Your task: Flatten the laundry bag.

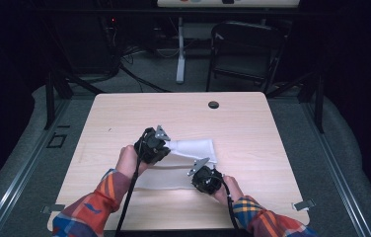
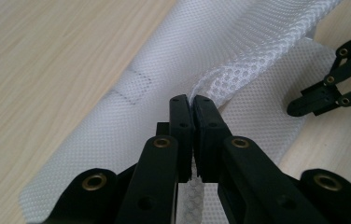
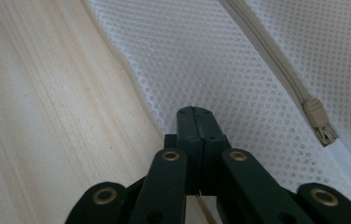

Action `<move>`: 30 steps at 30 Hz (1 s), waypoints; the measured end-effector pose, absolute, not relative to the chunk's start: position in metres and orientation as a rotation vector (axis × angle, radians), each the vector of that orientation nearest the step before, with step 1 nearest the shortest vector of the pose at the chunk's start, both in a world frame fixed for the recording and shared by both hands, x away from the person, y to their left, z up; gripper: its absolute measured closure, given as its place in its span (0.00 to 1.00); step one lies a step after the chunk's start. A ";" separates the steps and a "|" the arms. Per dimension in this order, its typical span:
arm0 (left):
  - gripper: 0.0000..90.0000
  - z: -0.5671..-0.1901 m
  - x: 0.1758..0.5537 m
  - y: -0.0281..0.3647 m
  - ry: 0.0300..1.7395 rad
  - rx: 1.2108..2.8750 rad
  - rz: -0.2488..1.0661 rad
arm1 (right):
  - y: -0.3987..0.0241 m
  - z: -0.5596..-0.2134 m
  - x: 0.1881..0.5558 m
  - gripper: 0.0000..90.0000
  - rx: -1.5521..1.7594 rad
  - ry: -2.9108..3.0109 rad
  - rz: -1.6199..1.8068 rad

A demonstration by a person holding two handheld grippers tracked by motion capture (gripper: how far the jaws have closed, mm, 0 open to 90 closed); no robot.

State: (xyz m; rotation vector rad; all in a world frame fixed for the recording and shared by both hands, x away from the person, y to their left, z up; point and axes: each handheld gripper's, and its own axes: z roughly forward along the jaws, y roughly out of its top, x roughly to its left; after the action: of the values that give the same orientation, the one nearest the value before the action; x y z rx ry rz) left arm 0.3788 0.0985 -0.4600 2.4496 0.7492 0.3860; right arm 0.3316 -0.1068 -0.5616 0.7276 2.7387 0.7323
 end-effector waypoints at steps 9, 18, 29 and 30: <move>0.97 -0.442 0.394 0.103 0.787 2.428 0.448 | -0.107 -0.561 0.329 1.00 0.727 2.764 0.723; 0.97 -0.435 0.407 0.105 0.816 2.407 0.483 | -0.108 -0.559 0.327 1.00 0.720 2.792 0.708; 0.97 -0.427 0.420 0.105 0.843 2.380 0.538 | -0.108 -0.558 0.324 1.00 0.718 2.824 0.699; 0.97 -0.425 0.421 0.104 0.838 2.384 0.547 | -0.108 -0.558 0.324 1.00 0.715 2.827 0.697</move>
State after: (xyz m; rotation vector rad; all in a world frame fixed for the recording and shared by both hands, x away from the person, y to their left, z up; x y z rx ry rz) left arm 0.4213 0.1043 -0.4250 2.3842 0.8381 0.5473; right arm 0.3241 -0.1082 -0.5579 0.7155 2.8271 0.6975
